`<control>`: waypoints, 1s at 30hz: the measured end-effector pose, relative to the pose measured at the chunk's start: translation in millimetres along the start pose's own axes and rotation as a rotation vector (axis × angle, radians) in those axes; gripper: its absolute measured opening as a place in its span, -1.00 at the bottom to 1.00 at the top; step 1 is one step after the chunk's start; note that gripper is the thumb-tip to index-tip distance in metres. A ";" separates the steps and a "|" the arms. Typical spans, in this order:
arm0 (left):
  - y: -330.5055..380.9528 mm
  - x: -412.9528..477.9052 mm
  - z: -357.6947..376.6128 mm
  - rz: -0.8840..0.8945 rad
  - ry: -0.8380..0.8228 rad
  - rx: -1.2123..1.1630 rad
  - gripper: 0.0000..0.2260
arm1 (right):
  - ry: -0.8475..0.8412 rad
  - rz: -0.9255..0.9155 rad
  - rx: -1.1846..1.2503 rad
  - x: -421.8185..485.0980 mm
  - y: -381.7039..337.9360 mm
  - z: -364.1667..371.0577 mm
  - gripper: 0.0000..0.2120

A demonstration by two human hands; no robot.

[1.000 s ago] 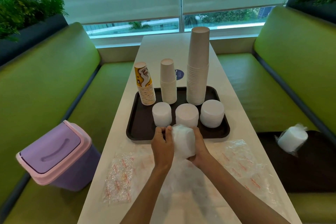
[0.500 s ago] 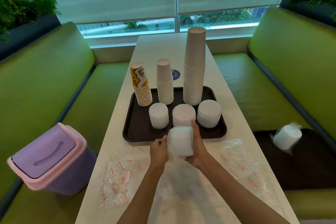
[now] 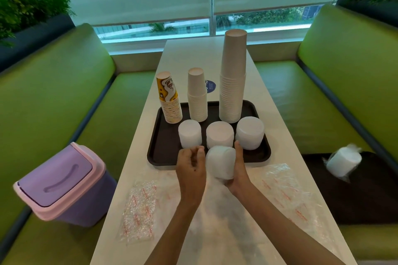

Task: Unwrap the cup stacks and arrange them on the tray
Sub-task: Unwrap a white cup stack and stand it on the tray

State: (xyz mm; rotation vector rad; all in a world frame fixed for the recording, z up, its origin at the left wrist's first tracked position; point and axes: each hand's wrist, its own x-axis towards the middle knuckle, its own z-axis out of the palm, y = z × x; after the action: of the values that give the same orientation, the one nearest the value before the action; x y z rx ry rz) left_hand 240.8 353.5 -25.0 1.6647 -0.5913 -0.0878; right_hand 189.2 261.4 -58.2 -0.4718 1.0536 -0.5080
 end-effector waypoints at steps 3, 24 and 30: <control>1.4 -8.9 5.3 0.152 -0.096 0.136 -0.87 | -0.011 0.002 0.076 -5.7 2.6 1.8 0.15; -7.1 -19.5 15.0 0.207 -0.132 0.251 -0.73 | -0.119 -0.038 0.310 -15.5 0.5 4.4 -0.66; -8.0 -16.3 14.3 0.197 -0.174 0.187 -0.76 | -0.132 -0.020 0.309 -13.1 1.4 3.5 -0.60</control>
State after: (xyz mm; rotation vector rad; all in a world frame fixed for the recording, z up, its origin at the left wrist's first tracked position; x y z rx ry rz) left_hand 223.8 348.0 -39.7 1.7808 -0.9162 -0.0353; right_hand 187.3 270.8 -48.5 -0.2384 0.8261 -0.6367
